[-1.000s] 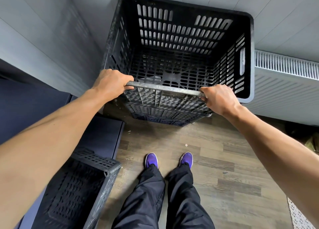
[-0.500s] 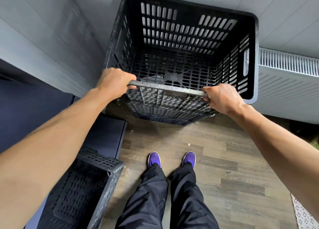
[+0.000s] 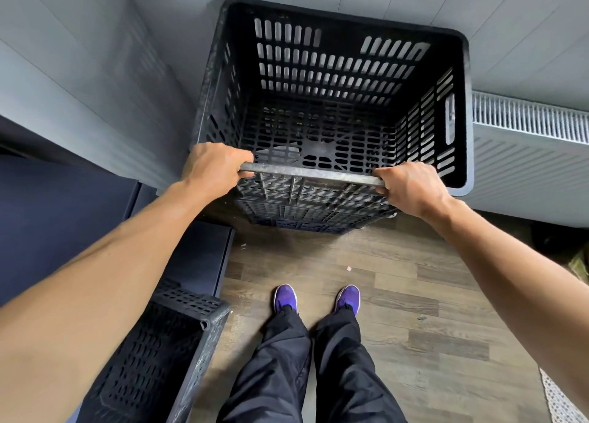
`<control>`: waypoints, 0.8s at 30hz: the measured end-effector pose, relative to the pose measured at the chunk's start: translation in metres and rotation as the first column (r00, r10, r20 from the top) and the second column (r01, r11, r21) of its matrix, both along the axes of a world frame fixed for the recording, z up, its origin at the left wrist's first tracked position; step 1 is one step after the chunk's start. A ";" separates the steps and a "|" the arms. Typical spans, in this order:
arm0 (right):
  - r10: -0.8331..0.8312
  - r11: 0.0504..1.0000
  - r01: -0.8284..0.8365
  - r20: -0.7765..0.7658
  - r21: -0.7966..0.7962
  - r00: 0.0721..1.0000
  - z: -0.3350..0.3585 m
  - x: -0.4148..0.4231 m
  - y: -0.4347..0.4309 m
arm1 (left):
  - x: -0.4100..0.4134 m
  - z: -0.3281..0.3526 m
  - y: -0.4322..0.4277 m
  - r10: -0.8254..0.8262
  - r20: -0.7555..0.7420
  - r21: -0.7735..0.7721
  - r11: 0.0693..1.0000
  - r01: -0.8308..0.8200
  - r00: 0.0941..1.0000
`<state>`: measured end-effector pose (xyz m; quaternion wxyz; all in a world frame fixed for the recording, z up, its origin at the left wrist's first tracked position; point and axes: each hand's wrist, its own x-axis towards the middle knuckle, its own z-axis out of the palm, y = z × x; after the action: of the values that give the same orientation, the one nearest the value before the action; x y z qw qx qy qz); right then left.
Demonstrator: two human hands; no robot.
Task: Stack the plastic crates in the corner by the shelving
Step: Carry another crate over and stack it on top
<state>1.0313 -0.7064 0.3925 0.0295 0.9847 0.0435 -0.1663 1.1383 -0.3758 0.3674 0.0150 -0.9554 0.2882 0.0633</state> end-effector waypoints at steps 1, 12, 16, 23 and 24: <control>-0.005 1.000 0.005 -0.006 0.001 1.000 0.001 0.002 0.000 | 0.003 0.002 -0.002 0.010 -0.029 0.012 1.000 -0.009 1.000; -0.034 0.999 0.035 -0.048 0.032 0.998 0.004 0.006 0.002 | 0.003 0.005 -0.010 0.073 -0.121 0.034 0.997 -0.069 0.990; -0.053 0.998 0.055 -0.041 0.045 0.998 0.004 0.002 0.004 | 0.002 0.005 -0.009 0.090 -0.132 0.051 0.995 -0.084 0.987; -0.049 0.996 0.055 -0.105 0.064 0.993 0.013 0.013 -0.002 | -0.002 0.010 -0.020 0.163 -0.138 0.050 0.986 -0.157 0.977; -0.046 0.996 0.054 -0.109 0.074 0.993 0.015 0.013 -0.001 | -0.004 0.010 -0.019 0.168 -0.133 0.042 0.986 -0.163 0.977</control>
<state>1.0441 -0.7075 0.4074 -0.0149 0.9756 0.0266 -0.2176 1.1348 -0.3944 0.3771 0.0050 -0.9691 0.2070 0.1338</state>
